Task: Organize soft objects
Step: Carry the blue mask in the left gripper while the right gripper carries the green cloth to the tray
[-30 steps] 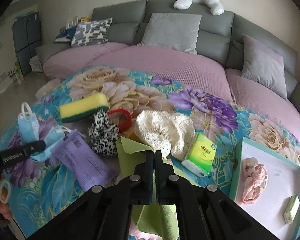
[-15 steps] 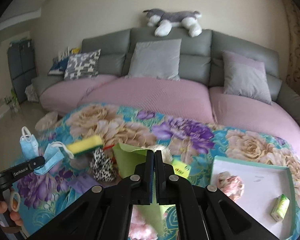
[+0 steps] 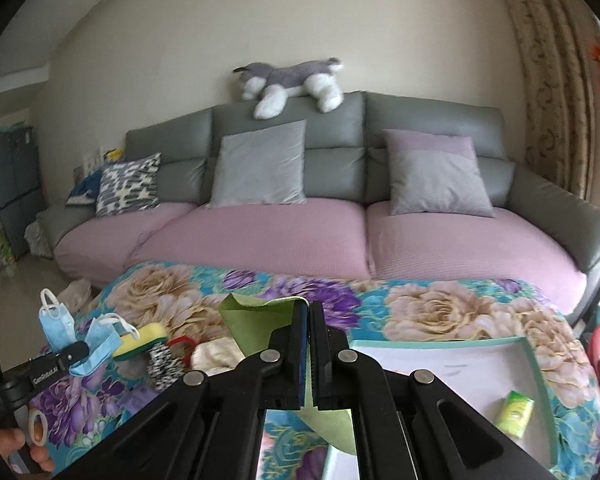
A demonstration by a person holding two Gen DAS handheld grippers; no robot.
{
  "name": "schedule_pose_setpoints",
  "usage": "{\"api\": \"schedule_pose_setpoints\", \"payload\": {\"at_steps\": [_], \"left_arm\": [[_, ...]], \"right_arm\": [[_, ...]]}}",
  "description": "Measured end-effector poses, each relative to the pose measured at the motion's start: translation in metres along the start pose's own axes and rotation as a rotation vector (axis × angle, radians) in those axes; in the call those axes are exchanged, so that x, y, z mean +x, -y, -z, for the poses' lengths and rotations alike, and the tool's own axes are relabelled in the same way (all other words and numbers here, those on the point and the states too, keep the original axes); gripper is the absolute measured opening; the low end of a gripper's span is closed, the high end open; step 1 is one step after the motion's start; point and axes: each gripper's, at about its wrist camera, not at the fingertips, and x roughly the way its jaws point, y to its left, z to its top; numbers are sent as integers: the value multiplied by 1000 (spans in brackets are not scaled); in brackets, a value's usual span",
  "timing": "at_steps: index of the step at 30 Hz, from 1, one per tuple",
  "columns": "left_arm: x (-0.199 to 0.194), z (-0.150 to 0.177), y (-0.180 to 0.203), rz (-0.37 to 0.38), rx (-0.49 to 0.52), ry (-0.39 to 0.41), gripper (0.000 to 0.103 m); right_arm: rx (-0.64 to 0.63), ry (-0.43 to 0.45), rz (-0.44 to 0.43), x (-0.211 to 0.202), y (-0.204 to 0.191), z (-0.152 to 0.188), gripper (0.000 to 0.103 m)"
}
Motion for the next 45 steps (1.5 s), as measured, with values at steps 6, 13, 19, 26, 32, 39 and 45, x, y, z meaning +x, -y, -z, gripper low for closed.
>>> {"api": "schedule_pose_setpoints", "payload": {"at_steps": [6,13,19,26,32,39,45], "left_arm": [[6,5,64,107,136,-7,25],[17,22,144,221,287,-44,25],[24,33,196,269,380,-90,25],[40,43,256,311,489,-134,25],[64,61,293,340,528,-170,25],[108,94,312,300,561,-282,26],[123,103,320,281,576,-308,26]], "right_arm": [[97,24,96,-7,61,2,1],[228,6,201,-5,137,14,1],[294,-8,281,-3,184,27,1],[360,12,323,-5,213,37,1],[398,-43,309,15,225,49,1],[426,-212,310,56,236,78,1],[430,-290,324,71,240,93,1]]}}
